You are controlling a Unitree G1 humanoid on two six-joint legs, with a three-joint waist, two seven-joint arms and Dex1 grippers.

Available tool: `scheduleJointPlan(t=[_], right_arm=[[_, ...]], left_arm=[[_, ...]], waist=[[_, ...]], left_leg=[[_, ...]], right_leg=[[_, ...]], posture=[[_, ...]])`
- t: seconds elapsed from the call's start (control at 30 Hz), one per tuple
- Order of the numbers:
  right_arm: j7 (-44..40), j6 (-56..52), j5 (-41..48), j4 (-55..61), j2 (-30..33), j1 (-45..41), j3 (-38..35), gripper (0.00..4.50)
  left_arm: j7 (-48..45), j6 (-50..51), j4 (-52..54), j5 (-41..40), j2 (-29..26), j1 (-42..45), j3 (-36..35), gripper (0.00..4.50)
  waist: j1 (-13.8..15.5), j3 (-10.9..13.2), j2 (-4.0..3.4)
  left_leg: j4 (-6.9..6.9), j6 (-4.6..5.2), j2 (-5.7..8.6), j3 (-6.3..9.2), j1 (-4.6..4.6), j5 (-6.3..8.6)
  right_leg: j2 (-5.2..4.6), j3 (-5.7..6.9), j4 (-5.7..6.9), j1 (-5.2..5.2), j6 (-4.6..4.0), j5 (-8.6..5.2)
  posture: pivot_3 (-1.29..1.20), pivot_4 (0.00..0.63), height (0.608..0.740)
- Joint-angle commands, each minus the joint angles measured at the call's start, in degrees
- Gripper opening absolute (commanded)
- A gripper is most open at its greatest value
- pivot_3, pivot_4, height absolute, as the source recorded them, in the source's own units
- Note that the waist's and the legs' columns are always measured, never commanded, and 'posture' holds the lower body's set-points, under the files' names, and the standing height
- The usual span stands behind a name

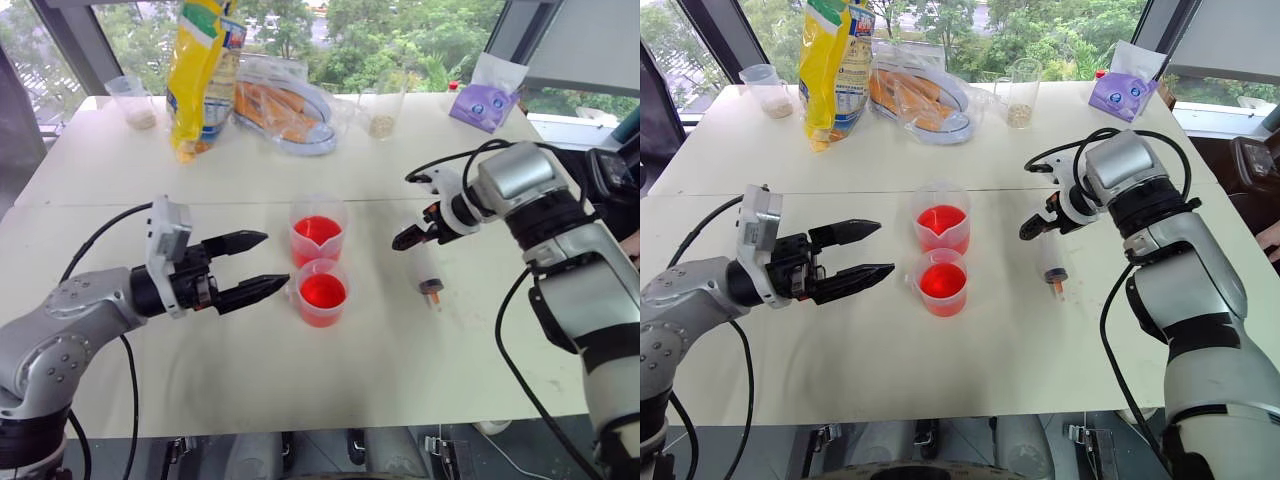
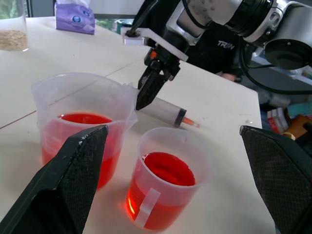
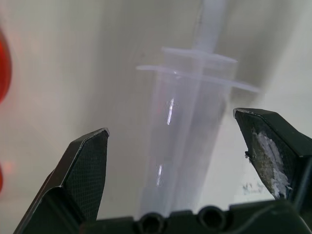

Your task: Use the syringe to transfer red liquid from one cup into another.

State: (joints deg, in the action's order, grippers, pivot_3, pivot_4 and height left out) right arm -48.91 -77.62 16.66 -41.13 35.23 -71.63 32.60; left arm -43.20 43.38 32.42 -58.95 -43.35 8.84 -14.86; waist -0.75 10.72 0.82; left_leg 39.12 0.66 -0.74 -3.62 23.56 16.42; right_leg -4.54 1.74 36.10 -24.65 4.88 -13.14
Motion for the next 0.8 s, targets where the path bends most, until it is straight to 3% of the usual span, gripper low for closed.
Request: scheduleJointPlan(t=[0.03,0.3,0.4,0.53,0.8], right_arm=[[-1.8,2.6,-3.6,-2.9,-0.8,-2.1,1.0,4.48],[-3.1,4.9,-9.1,-7.3,-4.6,-1.9,1.4,4.48],[-3.7,5.2,-10.7,-7.6,-5.7,-1.5,1.6,3.64],[-4.4,3.9,-11.9,-5.6,-6.3,-0.3,1.5,1.54],[-4.0,-3.7,-9.9,6.2,-3.9,2.3,-3.1,1.39]], left_arm=[[0.9,-1.3,2.3,-0.3,0.2,-0.2,-1.5,4.50],[2.1,-2.2,3.3,-0.2,0.7,-1.7,-1.7,4.50],[2.3,-2.5,3.4,-0.3,0.7,-1.8,-1.7,4.50],[2.1,-2.7,3.0,-0.3,0.2,-1.7,-1.9,4.50],[0.7,-2.7,0.2,0.0,-1.5,0.8,-2.2,4.50]], waist=[[-0.1,0.0,0.00],[-0.3,0.0,0.02],[-0.3,-0.1,0.03],[-0.4,-0.1,0.03],[-0.3,-0.1,0.02]], left_leg=[[0.00,0.00,0.00,0.00,0.00,0.00],[0.01,-0.04,-0.01,0.00,-0.12,-0.02],[0.02,-0.07,-0.01,0.02,-0.17,-0.04],[0.02,-0.08,-0.04,0.05,-0.17,-0.04],[-0.02,-0.08,-0.09,0.10,-0.15,-0.04]], right_leg=[[0.00,0.00,0.00,0.00,0.00,0.00],[0.01,0.00,0.01,0.10,-0.04,0.01],[0.02,0.00,0.01,0.15,-0.13,0.02],[0.05,0.00,0.01,0.13,-0.14,0.03],[0.08,0.06,0.02,0.11,-0.13,0.03]], posture=[[0.00,0.150,0.740],[0.00,0.150,0.740],[0.00,0.150,0.740],[0.00,0.150,0.740],[0.00,0.150,0.740]])
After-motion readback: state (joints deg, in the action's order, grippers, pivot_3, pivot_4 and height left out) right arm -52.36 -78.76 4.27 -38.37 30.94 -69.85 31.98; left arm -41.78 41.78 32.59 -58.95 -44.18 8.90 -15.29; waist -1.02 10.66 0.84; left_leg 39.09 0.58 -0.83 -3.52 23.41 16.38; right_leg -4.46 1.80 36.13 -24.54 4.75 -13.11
